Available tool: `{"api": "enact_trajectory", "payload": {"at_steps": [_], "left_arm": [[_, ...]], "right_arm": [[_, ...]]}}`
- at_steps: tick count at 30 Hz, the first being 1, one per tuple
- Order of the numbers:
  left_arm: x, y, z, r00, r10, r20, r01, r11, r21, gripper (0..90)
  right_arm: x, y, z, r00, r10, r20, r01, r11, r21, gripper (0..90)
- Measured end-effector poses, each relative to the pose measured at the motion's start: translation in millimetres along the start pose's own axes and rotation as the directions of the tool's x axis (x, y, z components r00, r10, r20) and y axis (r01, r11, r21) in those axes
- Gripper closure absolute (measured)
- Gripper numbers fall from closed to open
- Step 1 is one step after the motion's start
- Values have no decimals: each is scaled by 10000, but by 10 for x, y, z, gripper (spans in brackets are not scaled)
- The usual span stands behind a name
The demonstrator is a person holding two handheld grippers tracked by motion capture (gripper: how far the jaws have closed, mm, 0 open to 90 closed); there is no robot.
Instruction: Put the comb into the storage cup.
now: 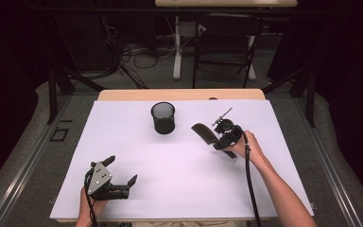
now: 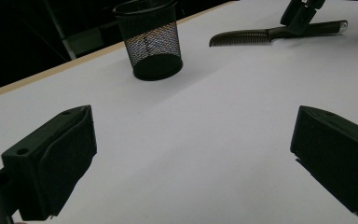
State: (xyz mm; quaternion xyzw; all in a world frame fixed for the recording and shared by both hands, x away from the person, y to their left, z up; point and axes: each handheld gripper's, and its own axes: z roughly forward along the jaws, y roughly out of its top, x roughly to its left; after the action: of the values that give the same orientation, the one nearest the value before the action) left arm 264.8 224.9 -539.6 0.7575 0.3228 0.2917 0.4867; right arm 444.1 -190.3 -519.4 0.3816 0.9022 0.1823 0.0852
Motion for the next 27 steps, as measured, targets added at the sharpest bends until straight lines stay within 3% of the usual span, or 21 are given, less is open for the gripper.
{"api": "enact_trajectory", "payload": {"at_steps": [13,15,16,21,22,24,25,27], "left_arm": [[-1,0,2,10000,-13,-3,13,10000,-4,2],[3,-1,0,10000,-10,1,10,10000,-4,2],[4,-1,0,10000,3,4,-3,10000,10,2],[3,-1,-2,10000,0,2,0,10000,5,2],[4,-2,-2,10000,-8,14,8,10000,-7,2],[6,-2,-4,10000,11,19,-11,10000,-2,3],[6,-2,-4,10000,11,19,-11,10000,-2,3],[7,-4,-3,10000,-27,19,27,10000,-8,2]], "right_arm": [[-19,71,65,9990,353,292,-374,9965,748,646],[-30,90,69,9982,403,446,-453,9922,1164,672],[-33,79,100,9977,550,397,-582,9947,850,686],[-87,46,134,9945,1041,143,-1048,9929,555,723],[-83,40,116,9899,1411,101,-1415,9871,747,725],[-126,24,125,9912,1319,-134,-1311,9902,490,726],[-129,12,127,9887,1492,-170,-1484,9881,395,726],[-147,17,96,9902,1392,-122,-1380,9879,713,726]]}}
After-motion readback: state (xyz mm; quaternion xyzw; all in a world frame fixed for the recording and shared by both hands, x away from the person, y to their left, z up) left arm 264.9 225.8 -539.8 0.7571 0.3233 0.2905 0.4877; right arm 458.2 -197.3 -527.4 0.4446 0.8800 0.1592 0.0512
